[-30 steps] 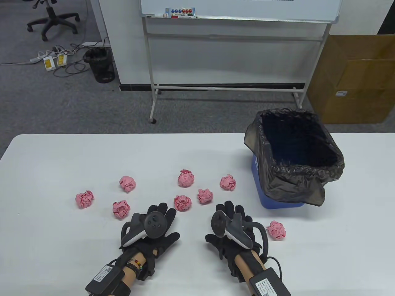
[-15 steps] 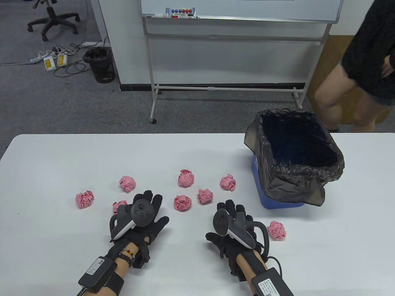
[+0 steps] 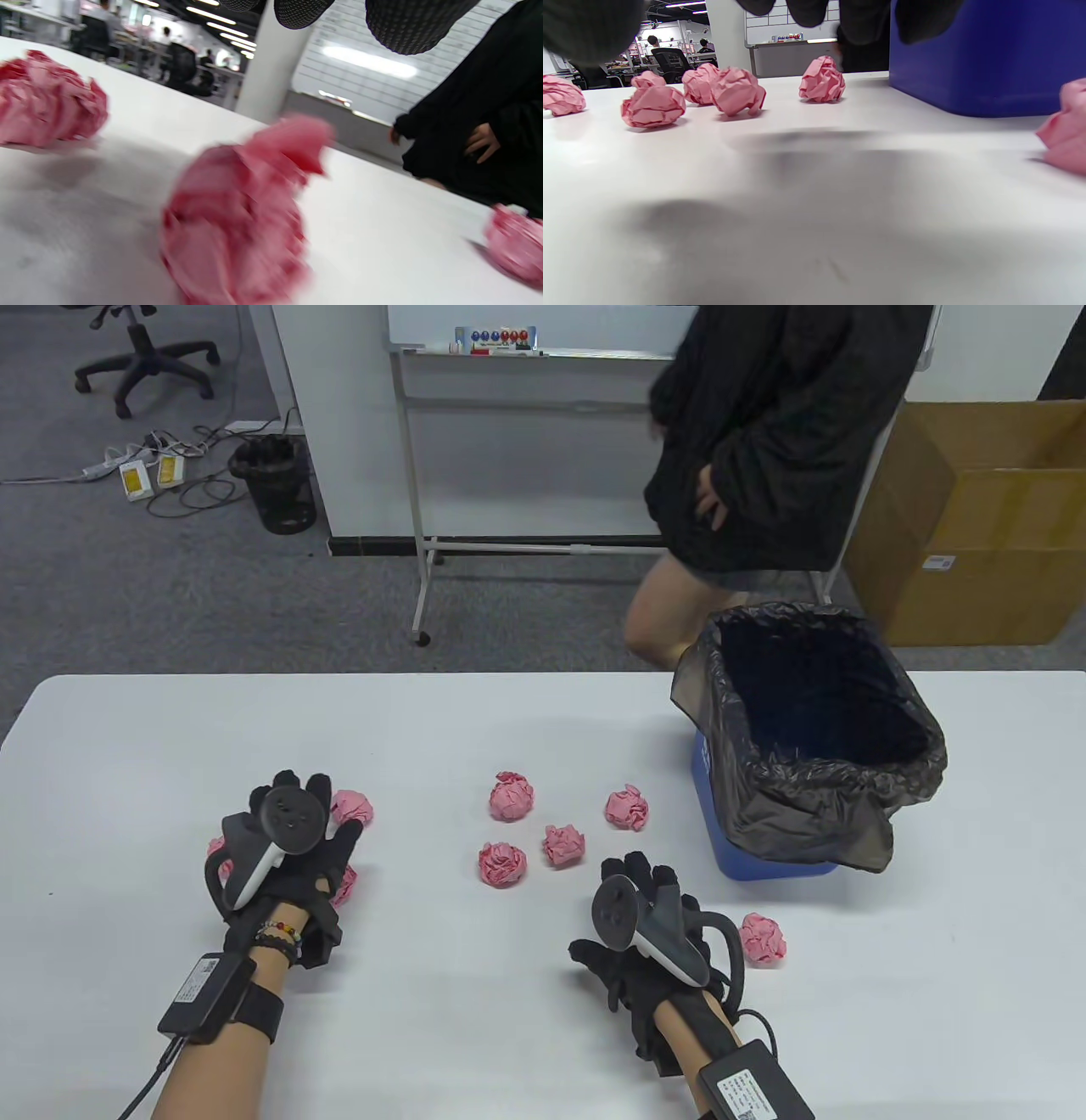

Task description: Toss crumpled papers into recycling bin

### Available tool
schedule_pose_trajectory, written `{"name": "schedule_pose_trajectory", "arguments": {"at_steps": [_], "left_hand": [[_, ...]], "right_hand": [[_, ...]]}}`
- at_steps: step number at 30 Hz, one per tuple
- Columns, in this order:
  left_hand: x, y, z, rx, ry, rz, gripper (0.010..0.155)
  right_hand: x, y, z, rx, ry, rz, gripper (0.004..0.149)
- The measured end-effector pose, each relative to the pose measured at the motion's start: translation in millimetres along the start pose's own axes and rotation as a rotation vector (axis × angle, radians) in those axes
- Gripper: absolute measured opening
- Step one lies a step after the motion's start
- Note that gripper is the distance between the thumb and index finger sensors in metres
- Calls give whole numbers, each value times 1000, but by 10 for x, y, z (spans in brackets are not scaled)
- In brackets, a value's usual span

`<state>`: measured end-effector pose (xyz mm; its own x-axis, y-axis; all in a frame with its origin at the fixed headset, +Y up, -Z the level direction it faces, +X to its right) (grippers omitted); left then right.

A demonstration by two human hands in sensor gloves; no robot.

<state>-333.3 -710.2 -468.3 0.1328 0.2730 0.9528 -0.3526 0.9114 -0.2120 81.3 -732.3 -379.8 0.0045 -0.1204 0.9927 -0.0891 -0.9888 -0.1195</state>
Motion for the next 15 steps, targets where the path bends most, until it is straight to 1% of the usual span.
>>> {"name": "schedule_pose_trajectory", "arguments": {"at_steps": [3,6,9,11,15], "left_hand": [[-73,79,218,19,67,-29,77],[-121,87,383,15,129,-39,75],[-184,34,508,-17,171,-27,72],[-223,-7,578,3,189,-22,70],[-279,-72,643,-34,230,-1,68]], "right_hand": [[-1,15,-7,10,-2,-8,99],[-1,17,-9,13,-3,-13,99],[0,18,-14,17,-5,-18,99],[2,22,-15,21,-5,-23,99],[4,29,-24,29,-6,-29,99]]}}
Point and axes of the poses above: the tracker on the back of each hand, its own z axis roughly to the little-finger side, its own x axis roughly from the fingertips to the wrist, y = z × x, the point moved 3 cm from there along -x, roughly from the wrist to the fingertips, and after that the axes turned 15 degrees about z, right-handed, at the moved point
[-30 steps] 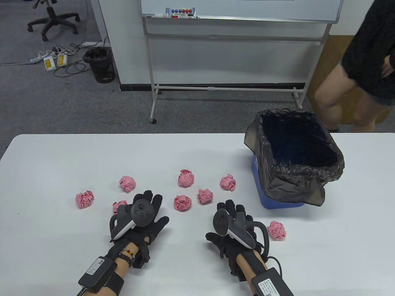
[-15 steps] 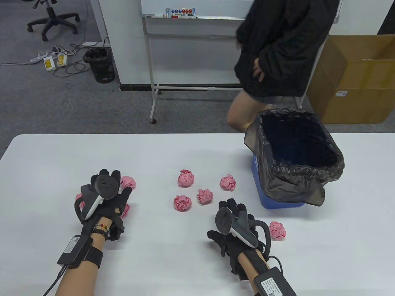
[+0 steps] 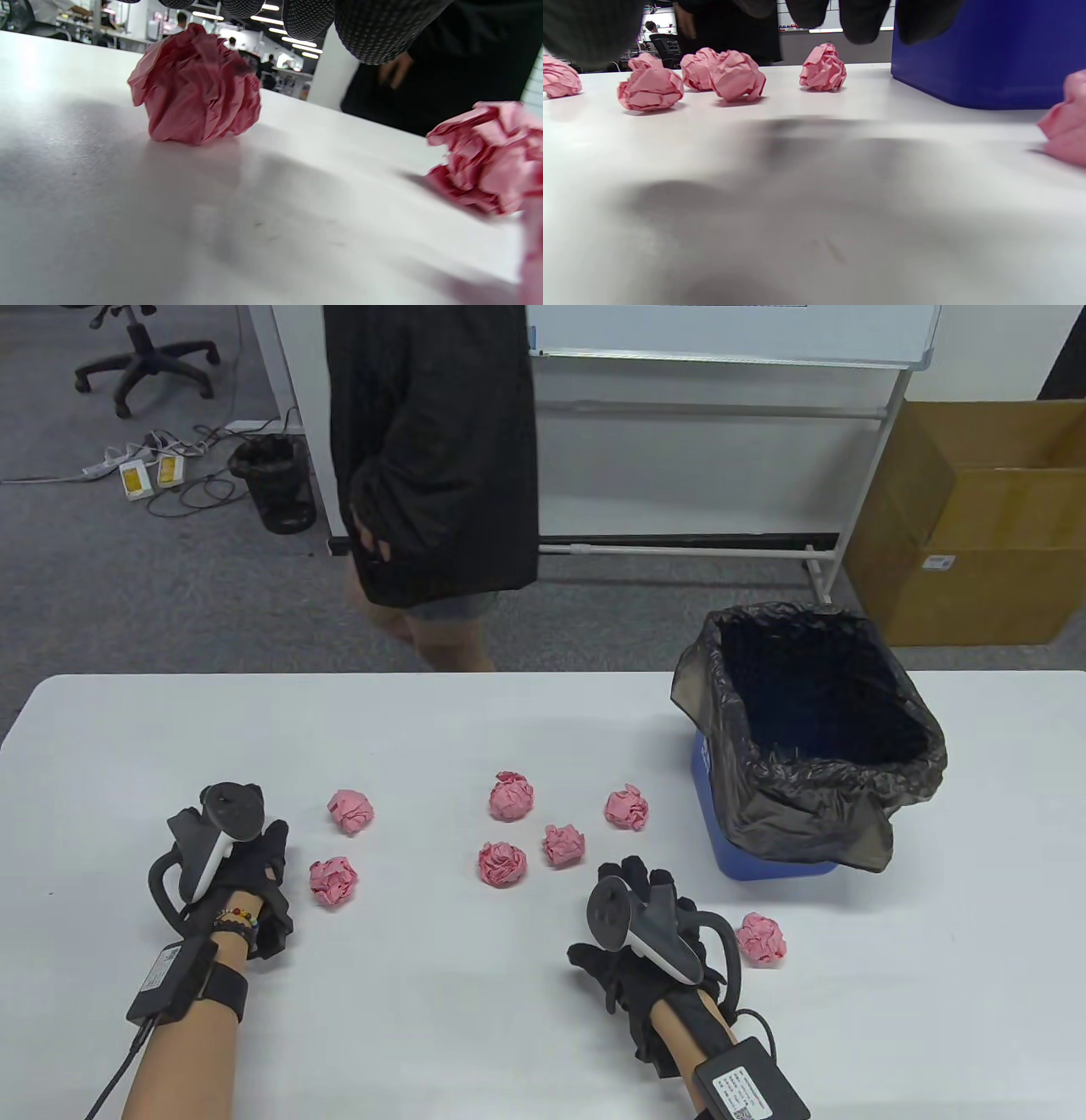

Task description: Toss crumpled papers into recycling bin

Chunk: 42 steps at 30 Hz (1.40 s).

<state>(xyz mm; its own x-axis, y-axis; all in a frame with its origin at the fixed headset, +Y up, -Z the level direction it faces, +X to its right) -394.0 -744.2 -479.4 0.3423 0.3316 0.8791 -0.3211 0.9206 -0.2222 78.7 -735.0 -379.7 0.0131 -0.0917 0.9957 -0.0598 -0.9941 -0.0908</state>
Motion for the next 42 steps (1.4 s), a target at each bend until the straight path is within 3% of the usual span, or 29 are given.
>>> {"name": "schedule_pose_trajectory", "arguments": {"at_steps": [5,11,18,34,42], "left_hand": [[-80,-53,54,-19,78,20,65],[-58,-15,43,-87,140,-54,58],[112,138,-80,-50,83,-122,56],[1040,290,-952,8,-267,-235,58],[1487,52,-1472,44,-456,-176,61]], "right_hand": [[6,12,-13,8,-3,-8,99],[14,-19,-12,1,0,1,99],[26,-63,-21,-12,3,18,99],[107,-290,-143,-46,-45,123,97],[153,-365,-185,-88,-63,157,97]]}}
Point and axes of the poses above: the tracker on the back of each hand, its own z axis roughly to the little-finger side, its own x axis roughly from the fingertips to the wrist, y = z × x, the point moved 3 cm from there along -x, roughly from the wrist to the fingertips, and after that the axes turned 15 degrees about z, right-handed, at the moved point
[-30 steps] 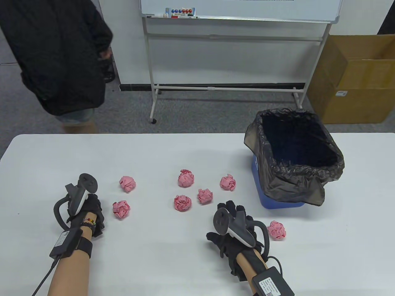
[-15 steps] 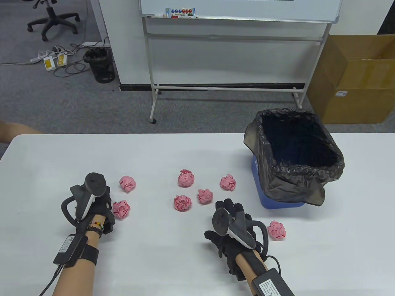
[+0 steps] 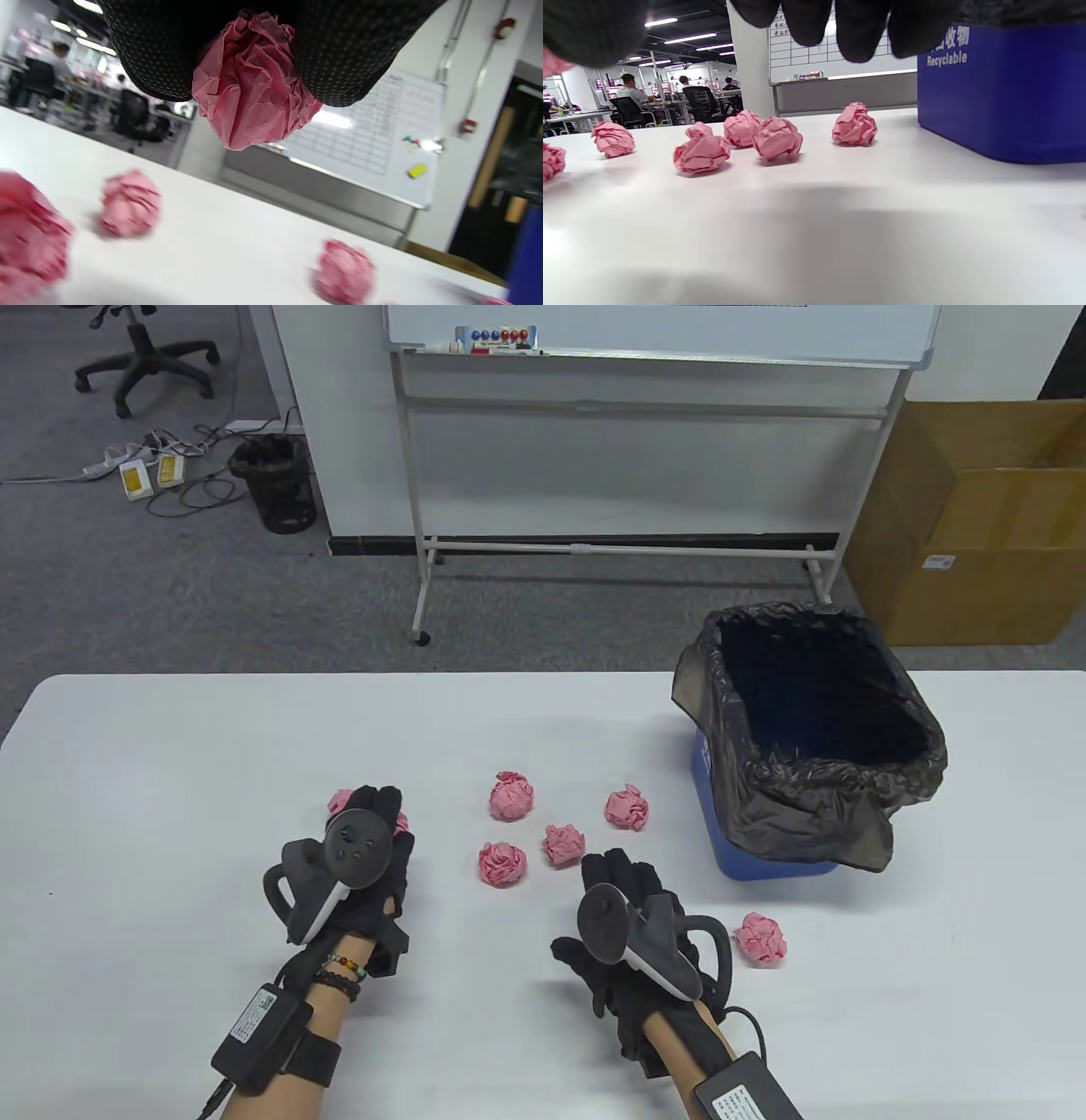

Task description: Toss crumpled papers into recycling bin

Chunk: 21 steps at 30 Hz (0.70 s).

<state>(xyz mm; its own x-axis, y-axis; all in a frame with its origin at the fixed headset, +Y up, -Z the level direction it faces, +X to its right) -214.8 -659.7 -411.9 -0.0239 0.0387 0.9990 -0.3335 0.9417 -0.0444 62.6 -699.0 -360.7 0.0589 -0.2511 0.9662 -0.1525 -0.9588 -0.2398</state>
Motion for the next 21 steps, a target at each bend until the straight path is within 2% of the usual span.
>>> {"name": "schedule_pose_trajectory", "arguments": {"at_steps": [4,8,15,21], "left_hand": [[85,-114,-244,86,-104,76,62],[169,-276,-409,298,-225,232,63],[208,-495,-485,656,-348,450,67],[199,-677,-503,825,-382,529,69]], "right_hand": [[18,-83,-37,-42,-34,71,96],[44,-174,-100,-141,-90,158,98],[100,-329,-171,-241,-164,328,99],[133,-352,-198,-316,-199,391,96]]}}
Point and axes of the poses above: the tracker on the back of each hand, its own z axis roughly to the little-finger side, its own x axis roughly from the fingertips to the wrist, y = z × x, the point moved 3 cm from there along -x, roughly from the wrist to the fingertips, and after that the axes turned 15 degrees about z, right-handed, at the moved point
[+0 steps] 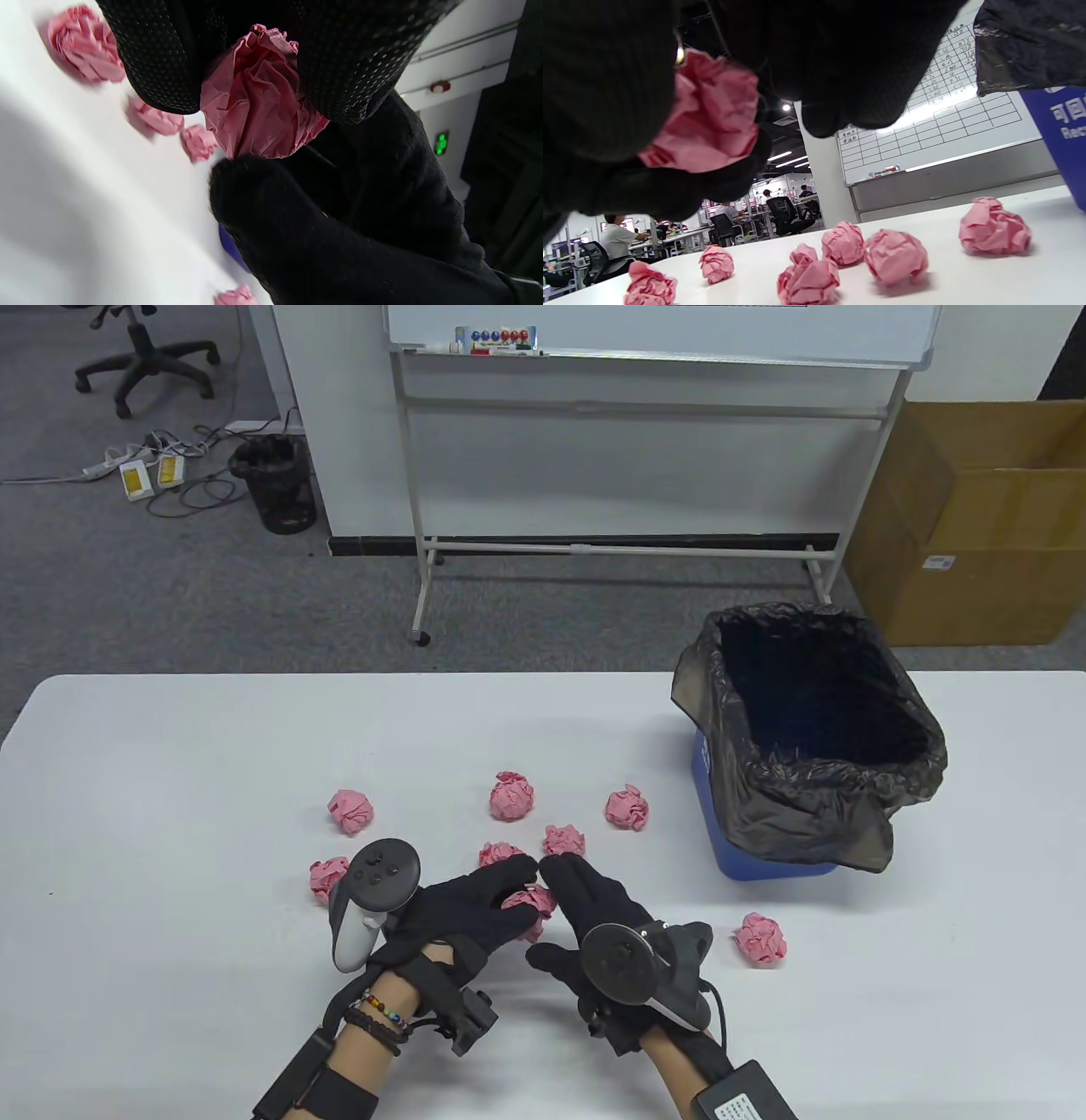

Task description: Toss crumpled papers into recycling bin

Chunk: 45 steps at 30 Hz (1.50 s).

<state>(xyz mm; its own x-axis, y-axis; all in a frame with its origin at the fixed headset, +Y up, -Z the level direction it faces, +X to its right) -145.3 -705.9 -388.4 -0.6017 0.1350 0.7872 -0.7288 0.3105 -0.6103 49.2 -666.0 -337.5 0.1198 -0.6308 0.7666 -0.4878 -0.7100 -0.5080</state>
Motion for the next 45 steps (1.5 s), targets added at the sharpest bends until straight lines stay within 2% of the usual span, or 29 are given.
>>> {"name": "schedule_pose_trajectory", "arguments": {"at_steps": [3,10,16,21,26,28,33,34,37,42,43,45], "left_hand": [[-27,-49,15,62,-24,6,70],[-19,-74,-3,43,-52,14,74],[81,43,68,9,-60,1,74],[183,198,133,-65,-28,-69,75],[225,302,228,-118,24,-107,77],[233,311,265,-119,46,-106,78],[241,335,309,-243,109,-125,81],[241,337,318,-280,124,-127,81],[238,332,329,-342,147,-125,82],[215,296,315,-454,173,-114,82],[209,287,312,-468,174,-110,82],[198,269,307,-504,184,-107,82]], "right_hand": [[19,8,-35,9,-28,28,93],[-6,22,-24,-62,-1,38,76],[-127,107,197,-136,146,-82,74],[-295,106,399,-195,276,-169,74],[-702,-173,554,-203,358,-100,75],[-891,-335,610,-206,404,-35,75],[-1334,-823,772,-119,463,192,75],[-1420,-956,814,-66,468,265,75],[-1569,-1222,917,90,492,382,75],[-1651,-1487,1196,238,618,509,76],[-1655,-1497,1239,268,632,508,80],[-1676,-1443,1371,341,666,402,104]]}}
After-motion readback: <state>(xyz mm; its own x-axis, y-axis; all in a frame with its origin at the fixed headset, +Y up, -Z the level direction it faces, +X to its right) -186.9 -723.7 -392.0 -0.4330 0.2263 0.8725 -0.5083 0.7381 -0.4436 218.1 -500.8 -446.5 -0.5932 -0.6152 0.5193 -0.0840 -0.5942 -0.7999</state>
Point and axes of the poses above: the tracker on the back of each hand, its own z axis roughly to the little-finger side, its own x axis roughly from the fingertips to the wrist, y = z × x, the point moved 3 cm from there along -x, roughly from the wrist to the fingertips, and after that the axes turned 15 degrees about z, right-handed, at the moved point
